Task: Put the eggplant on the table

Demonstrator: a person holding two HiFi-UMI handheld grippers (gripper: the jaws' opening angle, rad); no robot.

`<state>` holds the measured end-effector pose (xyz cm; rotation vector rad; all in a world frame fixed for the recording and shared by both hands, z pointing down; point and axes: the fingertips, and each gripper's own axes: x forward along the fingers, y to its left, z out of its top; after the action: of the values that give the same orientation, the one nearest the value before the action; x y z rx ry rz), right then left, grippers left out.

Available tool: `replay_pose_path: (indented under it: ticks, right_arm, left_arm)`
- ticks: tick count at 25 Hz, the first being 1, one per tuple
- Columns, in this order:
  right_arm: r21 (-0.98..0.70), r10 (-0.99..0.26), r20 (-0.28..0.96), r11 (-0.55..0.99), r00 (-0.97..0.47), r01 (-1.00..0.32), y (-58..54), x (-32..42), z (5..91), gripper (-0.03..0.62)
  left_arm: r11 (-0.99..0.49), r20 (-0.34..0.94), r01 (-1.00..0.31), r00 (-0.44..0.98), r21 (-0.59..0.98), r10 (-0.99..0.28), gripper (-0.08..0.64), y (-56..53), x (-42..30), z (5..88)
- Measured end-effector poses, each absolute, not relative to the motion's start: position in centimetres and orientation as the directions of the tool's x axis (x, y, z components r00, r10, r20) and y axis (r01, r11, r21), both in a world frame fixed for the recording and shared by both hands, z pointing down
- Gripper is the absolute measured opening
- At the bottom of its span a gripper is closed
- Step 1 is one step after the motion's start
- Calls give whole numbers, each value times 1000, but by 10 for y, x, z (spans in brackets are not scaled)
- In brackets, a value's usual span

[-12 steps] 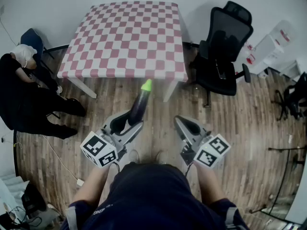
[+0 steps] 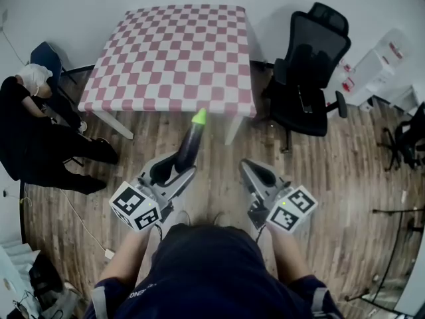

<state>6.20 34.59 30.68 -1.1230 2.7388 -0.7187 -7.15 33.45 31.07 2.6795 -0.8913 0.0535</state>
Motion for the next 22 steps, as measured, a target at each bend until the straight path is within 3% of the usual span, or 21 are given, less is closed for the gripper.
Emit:
replay_pose_path:
  ticks: [12,22]
  right_arm:
    - [-502,-684,102,592,-723,-631,334,155,329,17]
    - [-530,-677,125,573,-725,-626,253,140,328,17]
  left_arm:
    - [-713,144,-644,762,278,-632,224,312,-20,319]
    - [-688,169,-658,749,307,-641,224,223,-40,321]
